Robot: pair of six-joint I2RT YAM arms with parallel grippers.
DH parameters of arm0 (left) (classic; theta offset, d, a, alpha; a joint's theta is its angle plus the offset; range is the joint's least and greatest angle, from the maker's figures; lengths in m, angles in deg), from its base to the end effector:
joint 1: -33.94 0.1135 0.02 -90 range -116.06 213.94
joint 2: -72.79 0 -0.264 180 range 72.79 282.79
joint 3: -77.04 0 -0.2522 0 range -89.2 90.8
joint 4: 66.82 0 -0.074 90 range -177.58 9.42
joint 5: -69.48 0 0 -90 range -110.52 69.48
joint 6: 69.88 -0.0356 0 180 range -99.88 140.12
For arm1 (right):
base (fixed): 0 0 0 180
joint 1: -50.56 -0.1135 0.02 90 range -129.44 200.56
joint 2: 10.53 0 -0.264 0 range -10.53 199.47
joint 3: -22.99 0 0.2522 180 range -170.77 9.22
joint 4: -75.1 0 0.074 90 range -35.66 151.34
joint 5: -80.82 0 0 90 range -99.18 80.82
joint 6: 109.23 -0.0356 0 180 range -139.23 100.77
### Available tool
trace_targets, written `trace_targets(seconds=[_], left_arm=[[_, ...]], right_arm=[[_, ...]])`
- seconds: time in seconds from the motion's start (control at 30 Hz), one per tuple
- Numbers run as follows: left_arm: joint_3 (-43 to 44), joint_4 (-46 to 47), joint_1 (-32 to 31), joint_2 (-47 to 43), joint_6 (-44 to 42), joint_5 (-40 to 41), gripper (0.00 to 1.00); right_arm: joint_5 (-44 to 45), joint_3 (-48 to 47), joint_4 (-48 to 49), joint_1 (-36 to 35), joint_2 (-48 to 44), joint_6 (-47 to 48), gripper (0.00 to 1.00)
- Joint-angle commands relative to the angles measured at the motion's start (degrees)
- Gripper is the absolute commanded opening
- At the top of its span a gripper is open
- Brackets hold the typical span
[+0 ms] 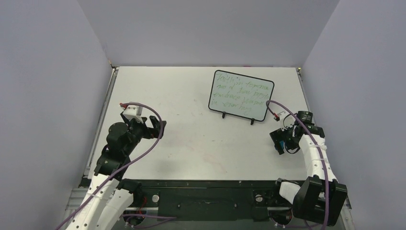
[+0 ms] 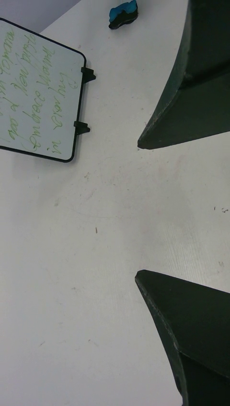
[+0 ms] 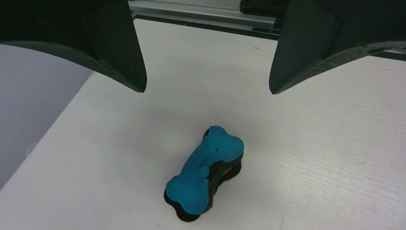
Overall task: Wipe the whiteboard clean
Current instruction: Pick up the whiteboard eraser from the center of the board.
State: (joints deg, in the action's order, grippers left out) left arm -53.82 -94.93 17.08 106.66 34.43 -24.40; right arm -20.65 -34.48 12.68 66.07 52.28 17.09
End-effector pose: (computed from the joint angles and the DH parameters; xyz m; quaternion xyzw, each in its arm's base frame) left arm 0.1437 -0.0461 0.3027 0.0385 0.7806 -0.1929 0.5932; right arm 0.1866 -0.0444 0.2241 -0.1953 0.9568 0.0043 0.2155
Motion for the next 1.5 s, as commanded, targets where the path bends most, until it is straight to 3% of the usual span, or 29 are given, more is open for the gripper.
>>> trace_targets(seconds=[0.0,0.17,0.27,0.57,0.97,1.23,1.37,1.47], left_arm=[[-0.13,2.12,-1.09,-0.90,-1.25,0.16,0.98],[-0.30,2.03,-2.04,-1.67,-1.95,0.79,0.98],[-0.41,2.15,-2.19,-2.27,-2.06,0.93,0.98],[-0.50,2.39,-2.39,-2.70,-2.44,0.24,0.98],[-0.54,2.59,-2.39,-2.54,-2.55,-0.60,0.98],[-0.57,4.02,-2.13,-2.84,-1.76,-7.43,0.98],[-2.60,9.04,-0.35,-1.28,3.74,-13.52,0.98],[-5.36,23.19,0.67,2.86,14.21,-17.48,0.98]], right_arm=[[1.82,-1.36,5.66,-1.81,4.03,-7.24,0.92],[0.70,-4.69,9.73,-1.56,11.77,-15.50,0.66],[-1.67,-5.17,10.67,-0.70,15.38,-17.14,0.58],[-0.80,-6.80,12.48,-0.57,22.67,-21.04,0.42],[0.39,-7.46,12.90,-1.57,25.83,-21.37,0.21],[-1.24,-8.69,11.69,-3.94,25.29,-19.62,0.04],[-7.31,-9.60,9.02,-6.21,21.03,-14.80,0.02],[-13.26,-10.02,6.02,-7.98,16.35,-10.63,0.01]])
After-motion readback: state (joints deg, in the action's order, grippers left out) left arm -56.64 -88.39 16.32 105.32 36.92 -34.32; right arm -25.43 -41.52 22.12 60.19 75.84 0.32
